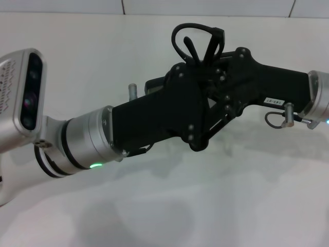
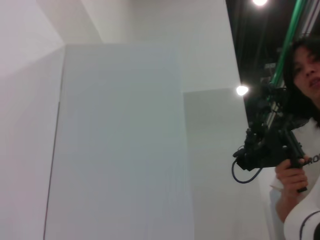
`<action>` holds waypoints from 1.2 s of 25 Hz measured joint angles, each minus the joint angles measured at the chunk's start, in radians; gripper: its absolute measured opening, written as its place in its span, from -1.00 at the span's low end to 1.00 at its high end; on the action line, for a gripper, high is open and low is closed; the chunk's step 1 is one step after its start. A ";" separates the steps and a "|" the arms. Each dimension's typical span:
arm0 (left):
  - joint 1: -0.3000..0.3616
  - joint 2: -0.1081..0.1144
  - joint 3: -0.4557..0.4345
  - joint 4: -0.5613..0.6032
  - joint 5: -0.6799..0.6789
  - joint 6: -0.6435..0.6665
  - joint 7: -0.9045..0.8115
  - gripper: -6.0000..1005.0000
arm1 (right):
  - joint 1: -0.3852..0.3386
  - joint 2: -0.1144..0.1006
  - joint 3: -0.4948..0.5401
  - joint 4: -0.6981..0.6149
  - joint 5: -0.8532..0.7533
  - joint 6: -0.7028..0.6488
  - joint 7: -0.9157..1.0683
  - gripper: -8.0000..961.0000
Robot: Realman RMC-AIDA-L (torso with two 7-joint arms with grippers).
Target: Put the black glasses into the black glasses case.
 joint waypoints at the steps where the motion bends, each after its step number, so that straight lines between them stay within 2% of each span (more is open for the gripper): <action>1: -0.002 0.000 0.000 -0.006 -0.005 0.000 0.000 -0.77 | 0.000 0.000 0.000 0.000 0.000 0.000 0.000 -0.65; 14: -0.017 0.001 0.005 -0.022 -0.025 -0.014 -0.012 -0.77 | -0.001 0.000 -0.013 -0.006 0.002 0.007 -0.004 -0.65; 22: 0.000 0.009 0.007 -0.028 -0.013 0.016 -0.023 -0.77 | -0.046 -0.005 -0.001 -0.036 0.038 0.033 -0.015 -0.64; 25: 0.018 0.021 0.000 -0.037 -0.012 0.051 -0.019 -0.77 | -0.096 -0.018 -0.004 -0.129 0.015 0.079 0.003 -0.64; 27: 0.031 0.039 -0.005 -0.047 -0.012 0.072 -0.019 -0.77 | -0.136 -0.031 -0.004 -0.224 -0.027 0.104 0.053 -0.64; 30: 0.054 0.074 -0.006 -0.056 -0.014 0.092 -0.028 -0.77 | -0.195 -0.056 -0.002 -0.442 -0.162 0.132 0.218 -0.64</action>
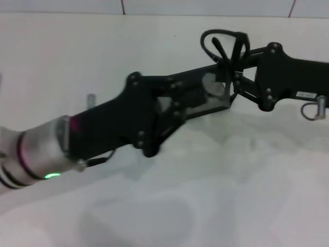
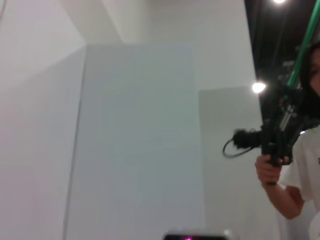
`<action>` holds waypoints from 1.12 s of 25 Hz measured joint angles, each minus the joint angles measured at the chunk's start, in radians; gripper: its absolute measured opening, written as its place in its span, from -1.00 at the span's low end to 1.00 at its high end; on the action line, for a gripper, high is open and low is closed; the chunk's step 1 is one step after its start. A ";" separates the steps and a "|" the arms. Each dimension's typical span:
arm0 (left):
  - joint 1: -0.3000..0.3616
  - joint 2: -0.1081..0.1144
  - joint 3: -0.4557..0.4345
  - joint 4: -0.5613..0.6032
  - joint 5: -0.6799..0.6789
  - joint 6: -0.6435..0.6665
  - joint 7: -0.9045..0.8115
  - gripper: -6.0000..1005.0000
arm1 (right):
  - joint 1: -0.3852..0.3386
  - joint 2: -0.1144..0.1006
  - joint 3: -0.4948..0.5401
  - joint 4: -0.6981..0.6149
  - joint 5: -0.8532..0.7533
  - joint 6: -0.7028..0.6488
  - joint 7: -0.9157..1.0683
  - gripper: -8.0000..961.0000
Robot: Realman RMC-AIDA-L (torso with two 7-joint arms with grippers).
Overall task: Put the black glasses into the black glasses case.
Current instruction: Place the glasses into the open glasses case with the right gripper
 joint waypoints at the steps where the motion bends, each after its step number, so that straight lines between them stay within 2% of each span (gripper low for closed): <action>1: 0.008 0.010 0.000 -0.002 -0.002 0.004 -0.003 -0.77 | -0.011 -0.003 0.000 -0.059 -0.054 0.010 0.052 -0.64; 4: 0.050 0.035 -0.029 -0.008 -0.009 0.028 -0.009 -0.77 | -0.037 0.001 0.000 -0.288 -0.324 0.056 0.266 -0.64; 5: 0.066 0.038 -0.053 -0.009 -0.009 0.034 -0.009 -0.77 | -0.040 0.006 -0.001 -0.334 -0.391 0.064 0.318 -0.63; 6: 0.076 0.038 -0.069 -0.009 -0.008 0.037 -0.009 -0.77 | -0.039 0.026 -0.002 -0.407 -0.508 0.069 0.390 -0.63; 8: 0.092 0.036 -0.096 -0.009 -0.003 0.039 -0.009 -0.77 | -0.034 0.044 -0.026 -0.481 -0.628 0.071 0.462 -0.63; 9: 0.095 0.036 -0.100 -0.010 -0.003 0.039 -0.009 -0.77 | -0.032 0.048 -0.043 -0.508 -0.662 0.076 0.485 -0.63; 11: 0.097 0.035 -0.105 -0.011 -0.001 0.039 -0.009 -0.77 | -0.013 0.049 -0.144 -0.583 -0.750 0.112 0.576 -0.63; 19: 0.088 0.025 -0.105 -0.044 -0.007 0.038 -0.002 -0.77 | 0.099 0.053 -0.388 -0.658 -1.041 0.226 0.787 -0.63; 24: 0.098 0.020 -0.130 -0.052 -0.006 0.038 -0.003 -0.77 | 0.117 0.055 -0.507 -0.723 -1.228 0.311 0.881 -0.62; 28: 0.102 0.018 -0.142 -0.057 -0.007 0.038 -0.007 -0.77 | 0.110 0.056 -0.552 -0.732 -1.279 0.393 0.888 -0.62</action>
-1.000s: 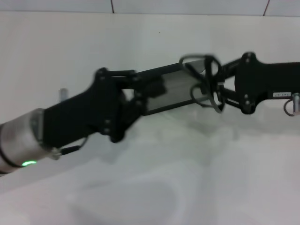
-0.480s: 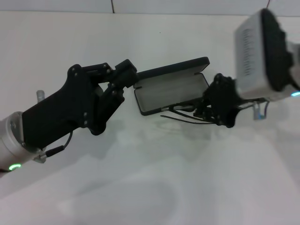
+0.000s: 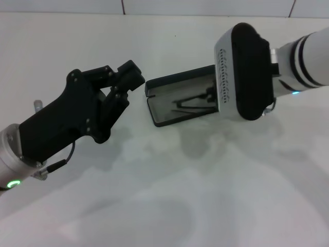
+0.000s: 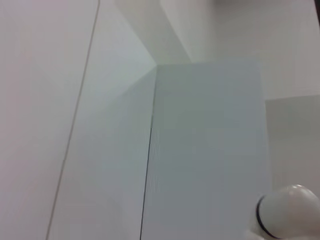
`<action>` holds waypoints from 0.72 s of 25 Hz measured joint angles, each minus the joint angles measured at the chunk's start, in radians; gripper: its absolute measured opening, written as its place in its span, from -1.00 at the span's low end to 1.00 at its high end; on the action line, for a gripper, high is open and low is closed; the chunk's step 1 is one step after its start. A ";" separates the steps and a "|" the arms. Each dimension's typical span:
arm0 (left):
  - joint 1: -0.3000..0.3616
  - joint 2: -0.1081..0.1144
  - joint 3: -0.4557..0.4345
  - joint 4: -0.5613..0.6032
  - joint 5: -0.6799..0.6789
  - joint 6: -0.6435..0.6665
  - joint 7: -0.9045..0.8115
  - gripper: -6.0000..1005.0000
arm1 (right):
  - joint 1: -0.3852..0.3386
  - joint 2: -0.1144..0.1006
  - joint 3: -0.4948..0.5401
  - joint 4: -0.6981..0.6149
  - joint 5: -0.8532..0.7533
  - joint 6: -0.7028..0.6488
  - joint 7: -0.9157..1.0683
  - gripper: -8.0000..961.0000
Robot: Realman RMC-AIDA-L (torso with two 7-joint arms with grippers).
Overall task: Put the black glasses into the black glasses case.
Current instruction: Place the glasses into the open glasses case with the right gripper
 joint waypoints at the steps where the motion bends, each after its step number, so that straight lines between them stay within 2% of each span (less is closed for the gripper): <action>1: 0.001 0.000 -0.002 -0.001 0.000 0.000 -0.001 -0.77 | -0.003 0.000 -0.011 -0.001 -0.010 0.022 0.000 -0.62; 10: -0.005 -0.001 -0.003 -0.002 -0.001 0.001 -0.001 -0.77 | -0.004 0.001 -0.116 0.103 -0.064 0.213 0.000 -0.62; 13: -0.007 0.005 -0.001 0.002 0.016 0.004 0.003 -0.77 | -0.004 0.001 -0.145 0.136 -0.078 0.263 0.001 -0.62; 15: -0.008 0.016 -0.001 0.006 0.047 0.014 0.005 -0.77 | -0.005 0.001 -0.160 0.149 -0.087 0.292 0.002 -0.61; 16: -0.013 0.036 -0.002 0.006 0.091 0.036 0.003 -0.77 | -0.006 0.001 -0.172 0.158 -0.096 0.315 0.003 -0.61; 17: -0.016 0.045 -0.003 0.006 0.107 0.047 0.001 -0.77 | -0.006 0.001 -0.172 0.158 -0.096 0.315 0.003 -0.61; 18: -0.016 0.045 -0.003 0.006 0.107 0.047 0.001 -0.77 | -0.006 0.001 -0.177 0.162 -0.097 0.325 0.004 -0.61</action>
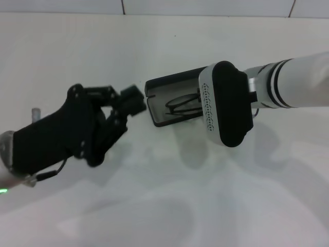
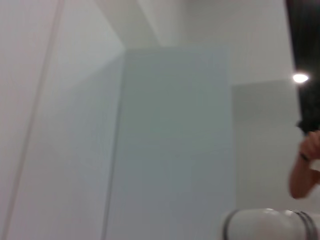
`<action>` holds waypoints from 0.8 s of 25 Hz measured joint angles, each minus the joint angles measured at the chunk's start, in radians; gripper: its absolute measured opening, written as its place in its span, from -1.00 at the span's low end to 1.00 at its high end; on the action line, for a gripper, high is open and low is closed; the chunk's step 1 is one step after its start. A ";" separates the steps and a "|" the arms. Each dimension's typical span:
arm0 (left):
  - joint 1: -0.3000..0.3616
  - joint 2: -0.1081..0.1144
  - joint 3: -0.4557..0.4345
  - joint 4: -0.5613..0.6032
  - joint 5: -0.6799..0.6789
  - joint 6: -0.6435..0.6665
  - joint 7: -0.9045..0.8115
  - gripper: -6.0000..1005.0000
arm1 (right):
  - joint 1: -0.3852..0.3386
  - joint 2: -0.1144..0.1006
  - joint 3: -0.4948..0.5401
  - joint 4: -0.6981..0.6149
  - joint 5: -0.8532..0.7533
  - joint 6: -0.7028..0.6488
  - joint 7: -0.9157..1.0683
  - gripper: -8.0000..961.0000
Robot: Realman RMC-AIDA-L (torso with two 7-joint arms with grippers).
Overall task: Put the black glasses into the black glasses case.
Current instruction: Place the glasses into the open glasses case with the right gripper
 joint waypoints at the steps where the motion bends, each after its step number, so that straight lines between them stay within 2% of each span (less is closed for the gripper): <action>1: -0.001 0.008 0.000 0.000 0.020 0.009 -0.001 -0.77 | 0.000 0.000 -0.002 0.002 -0.001 0.006 0.000 -0.61; 4: -0.005 0.043 0.000 0.000 0.102 0.047 -0.020 -0.77 | -0.001 0.000 -0.004 0.006 -0.002 0.022 0.001 -0.61; 9: -0.014 0.065 0.002 0.001 0.184 0.070 -0.062 -0.77 | 0.000 0.000 -0.017 0.026 -0.004 0.060 -0.004 -0.61; 13: -0.025 0.068 0.002 -0.001 0.238 0.075 -0.094 -0.77 | 0.007 0.000 -0.041 0.055 -0.021 0.096 -0.003 -0.61; 20: -0.020 0.063 0.000 -0.005 0.236 0.076 -0.088 -0.77 | 0.010 0.000 -0.048 0.071 -0.028 0.110 0.001 -0.60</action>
